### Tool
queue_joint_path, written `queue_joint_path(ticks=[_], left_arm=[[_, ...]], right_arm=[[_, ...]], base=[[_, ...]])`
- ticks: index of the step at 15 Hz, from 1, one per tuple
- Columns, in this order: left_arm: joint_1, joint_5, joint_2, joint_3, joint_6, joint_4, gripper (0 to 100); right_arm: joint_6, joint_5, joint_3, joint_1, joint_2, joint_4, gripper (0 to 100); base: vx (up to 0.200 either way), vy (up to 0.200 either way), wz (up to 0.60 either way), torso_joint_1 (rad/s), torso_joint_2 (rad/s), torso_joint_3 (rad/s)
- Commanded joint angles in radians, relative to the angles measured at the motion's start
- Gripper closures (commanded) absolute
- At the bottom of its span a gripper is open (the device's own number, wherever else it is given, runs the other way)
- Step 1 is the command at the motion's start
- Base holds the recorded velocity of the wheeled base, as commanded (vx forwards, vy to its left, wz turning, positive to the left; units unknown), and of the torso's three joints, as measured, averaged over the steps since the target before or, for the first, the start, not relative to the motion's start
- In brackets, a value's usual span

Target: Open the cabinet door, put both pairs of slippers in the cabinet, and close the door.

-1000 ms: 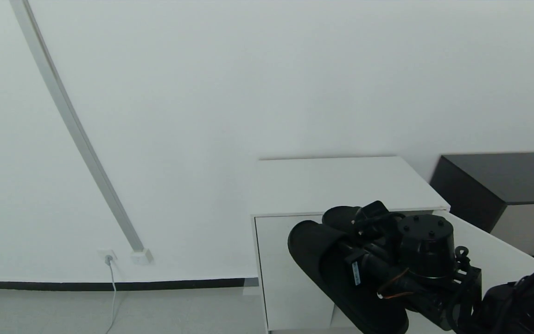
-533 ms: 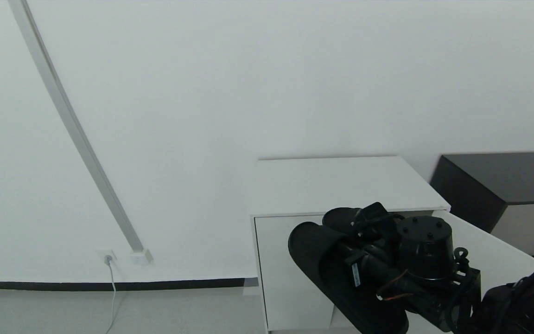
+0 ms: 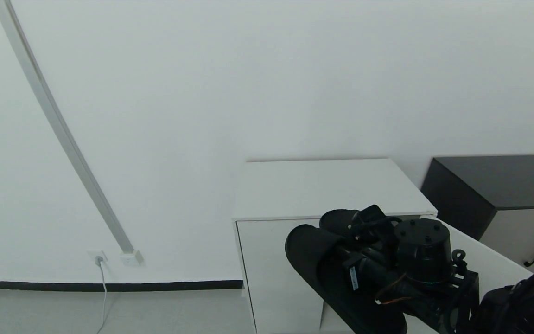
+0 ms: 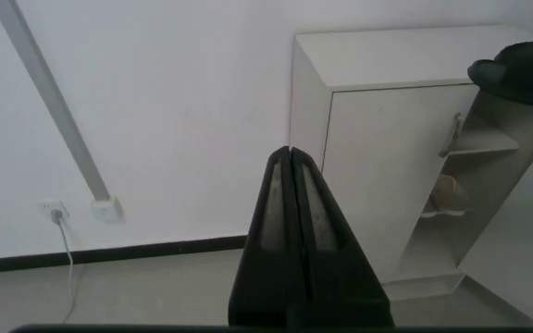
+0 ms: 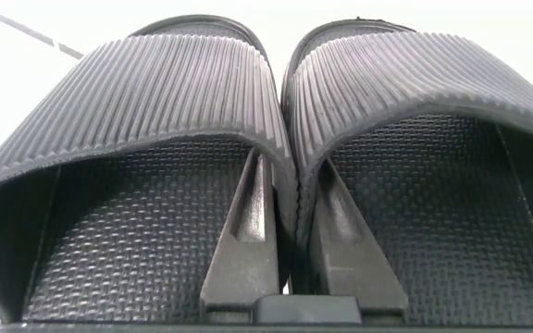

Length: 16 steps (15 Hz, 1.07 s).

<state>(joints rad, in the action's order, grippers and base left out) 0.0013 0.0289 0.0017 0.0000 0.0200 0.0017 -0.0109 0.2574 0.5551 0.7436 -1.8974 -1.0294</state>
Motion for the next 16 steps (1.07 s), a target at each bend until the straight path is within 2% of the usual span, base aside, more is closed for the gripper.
queue_joint_path(ticks=[1, 11, 16], left_arm=[[0.000, 0.000, 0.000, 0.000, 0.000, 0.000, 100], [0.000, 0.000, 0.000, 0.000, 0.001, 0.000, 100], [0.000, 0.000, 0.000, 0.000, 0.000, 0.001, 100]], right_arm=[[0.002, 0.000, -0.001, -0.001, -0.003, 0.000, 100], [0.000, -0.001, -0.001, 0.003, -0.005, -0.003, 100], [-0.001, -0.003, -0.003, 0.002, -0.005, -0.003, 100]], base=[[0.000, -0.200, 0.00, 0.002, 0.00, 0.002], [0.000, -0.200, 0.00, 0.002, 0.00, 0.002], [0.000, 0.000, 0.00, 0.000, 0.00, 0.000]])
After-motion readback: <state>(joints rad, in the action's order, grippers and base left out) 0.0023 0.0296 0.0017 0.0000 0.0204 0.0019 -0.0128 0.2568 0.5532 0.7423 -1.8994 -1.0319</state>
